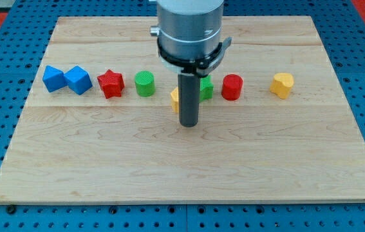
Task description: Adjust the yellow hexagon green star in the horizontal line of blocks
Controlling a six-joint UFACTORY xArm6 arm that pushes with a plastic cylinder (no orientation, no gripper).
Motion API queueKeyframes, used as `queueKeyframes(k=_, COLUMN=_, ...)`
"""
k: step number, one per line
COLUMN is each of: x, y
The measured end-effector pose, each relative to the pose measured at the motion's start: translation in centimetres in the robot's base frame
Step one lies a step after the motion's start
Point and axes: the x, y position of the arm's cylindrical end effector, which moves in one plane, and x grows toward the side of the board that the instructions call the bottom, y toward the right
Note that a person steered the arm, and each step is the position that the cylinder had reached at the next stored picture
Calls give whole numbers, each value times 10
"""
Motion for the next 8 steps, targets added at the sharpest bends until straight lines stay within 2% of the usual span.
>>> queueKeyframes(k=2, x=-45, y=-23)
queueKeyframes(k=3, x=-23, y=-15)
queueKeyframes(k=4, x=-13, y=29)
queueKeyframes(k=8, x=-36, y=35)
